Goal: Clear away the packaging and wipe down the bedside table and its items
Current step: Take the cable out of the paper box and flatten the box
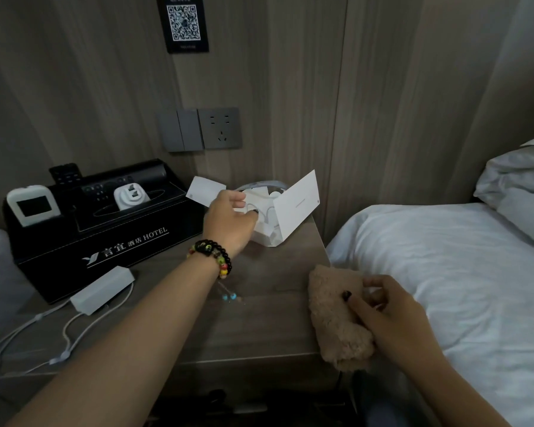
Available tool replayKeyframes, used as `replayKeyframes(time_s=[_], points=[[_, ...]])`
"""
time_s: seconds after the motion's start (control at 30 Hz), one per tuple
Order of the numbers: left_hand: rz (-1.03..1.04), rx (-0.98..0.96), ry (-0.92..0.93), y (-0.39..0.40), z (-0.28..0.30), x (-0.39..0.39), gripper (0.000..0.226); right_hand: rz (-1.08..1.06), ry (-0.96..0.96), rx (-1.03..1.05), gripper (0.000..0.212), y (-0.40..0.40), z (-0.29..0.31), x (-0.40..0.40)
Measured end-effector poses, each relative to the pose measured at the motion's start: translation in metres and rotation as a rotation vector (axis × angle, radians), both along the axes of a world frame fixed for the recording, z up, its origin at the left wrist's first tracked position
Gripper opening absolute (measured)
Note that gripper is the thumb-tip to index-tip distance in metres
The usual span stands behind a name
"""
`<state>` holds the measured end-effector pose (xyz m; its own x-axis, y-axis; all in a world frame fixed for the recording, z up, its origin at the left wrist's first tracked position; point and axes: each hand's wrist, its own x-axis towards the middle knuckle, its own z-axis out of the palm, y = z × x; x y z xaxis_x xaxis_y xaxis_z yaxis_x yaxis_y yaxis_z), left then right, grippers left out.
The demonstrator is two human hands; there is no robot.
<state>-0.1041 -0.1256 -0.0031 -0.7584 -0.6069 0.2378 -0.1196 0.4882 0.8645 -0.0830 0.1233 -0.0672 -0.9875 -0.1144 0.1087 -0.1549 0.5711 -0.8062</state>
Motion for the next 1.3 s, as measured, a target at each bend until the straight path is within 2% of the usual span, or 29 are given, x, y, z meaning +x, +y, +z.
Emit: replayKeyframes(time_s=[0.1, 0.2, 0.3, 0.4, 0.53, 0.63, 0.77, 1.0, 1.13, 1.3], points=[[0.078, -0.001, -0.014, -0.014, -0.008, 0.006, 0.025, 0.011, 0.083, 0.051, 0.027, -0.007, -0.004, 0.002], [0.077, 0.111, -0.083, -0.022, -0.014, 0.01, 0.007, 0.035, 0.132, 0.098, 0.033, -0.008, 0.0, -0.003], [-0.014, 0.208, -0.098, -0.024, -0.007, 0.009, 0.007, 0.021, 0.176, 0.101, 0.046, 0.001, 0.021, -0.02], [-0.077, 0.161, -0.06, -0.028, 0.006, -0.002, 0.009, 0.046, 0.289, 0.109, 0.047, 0.0, 0.057, -0.043], [-0.071, -0.147, -0.035, -0.038, 0.019, -0.038, 0.012, 0.13, 0.492, 0.076, 0.04, -0.038, 0.111, -0.073], [-0.147, -0.401, -0.069, -0.041, 0.021, -0.067, 0.022, 0.204, 0.569, 0.076, 0.039, -0.083, 0.134, -0.103], [-0.235, -0.826, -0.228, -0.055, 0.01, -0.097, 0.023, 0.283, 0.404, 0.264, 0.046, -0.122, 0.128, -0.141], [-0.286, -0.977, -0.344, -0.075, 0.004, -0.126, 0.029, 0.258, 0.208, 0.322, 0.046, -0.132, 0.089, -0.172], [-0.28, -0.916, -0.237, -0.079, 0.01, -0.13, 0.026, 0.204, 0.197, 0.223, 0.04, -0.127, 0.08, -0.177], [-0.154, -0.812, 0.129, -0.07, 0.039, -0.097, 0.021, 0.222, 0.267, 0.063, 0.044, -0.122, 0.088, -0.169]])
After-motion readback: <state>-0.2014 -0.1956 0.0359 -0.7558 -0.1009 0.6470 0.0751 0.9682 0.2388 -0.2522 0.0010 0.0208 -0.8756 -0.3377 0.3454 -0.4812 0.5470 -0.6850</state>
